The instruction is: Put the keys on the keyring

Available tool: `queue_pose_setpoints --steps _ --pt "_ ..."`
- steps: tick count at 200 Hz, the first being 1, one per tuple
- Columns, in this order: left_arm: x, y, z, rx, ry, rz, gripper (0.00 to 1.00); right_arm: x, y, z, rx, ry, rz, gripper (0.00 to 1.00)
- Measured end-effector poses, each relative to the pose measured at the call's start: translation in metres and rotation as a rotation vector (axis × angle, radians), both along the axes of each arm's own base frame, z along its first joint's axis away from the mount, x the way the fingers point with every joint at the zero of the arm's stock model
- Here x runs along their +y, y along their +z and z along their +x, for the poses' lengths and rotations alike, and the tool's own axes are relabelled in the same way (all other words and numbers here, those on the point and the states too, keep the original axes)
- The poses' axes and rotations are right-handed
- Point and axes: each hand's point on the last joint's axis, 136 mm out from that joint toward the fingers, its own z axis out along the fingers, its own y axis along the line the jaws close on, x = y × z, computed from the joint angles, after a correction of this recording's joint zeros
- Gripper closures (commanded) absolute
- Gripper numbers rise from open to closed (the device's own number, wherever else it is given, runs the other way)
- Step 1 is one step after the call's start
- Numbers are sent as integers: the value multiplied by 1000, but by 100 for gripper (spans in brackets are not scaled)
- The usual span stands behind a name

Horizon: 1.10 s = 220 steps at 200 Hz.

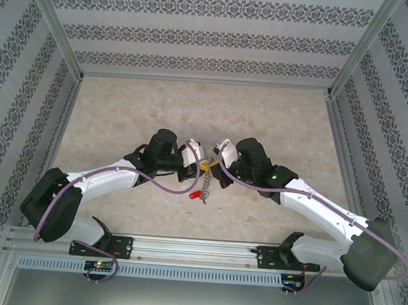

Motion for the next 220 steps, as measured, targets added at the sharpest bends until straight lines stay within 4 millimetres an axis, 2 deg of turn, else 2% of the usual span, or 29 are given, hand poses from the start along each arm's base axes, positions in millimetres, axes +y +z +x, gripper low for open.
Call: queue_pose_setpoints --steps 32,64,117,161,190,220 --pt "0 0 0 -2 -2 2 81 0 0 0 0 0 0 100" --pt "1 -3 -2 8 -7 10 95 0 0 1 -6 -6 -6 100" --pt "0 -3 -3 9 -13 10 100 -4 -1 6 -24 -36 -24 100" --pt "1 -2 -1 11 6 -6 99 -7 0 9 -41 -60 -38 100" --pt "2 -2 -1 12 17 -16 91 -7 0 9 -44 -64 -41 100" --pt "3 3 -1 1 29 -22 78 -7 0 9 -45 -64 -40 100"
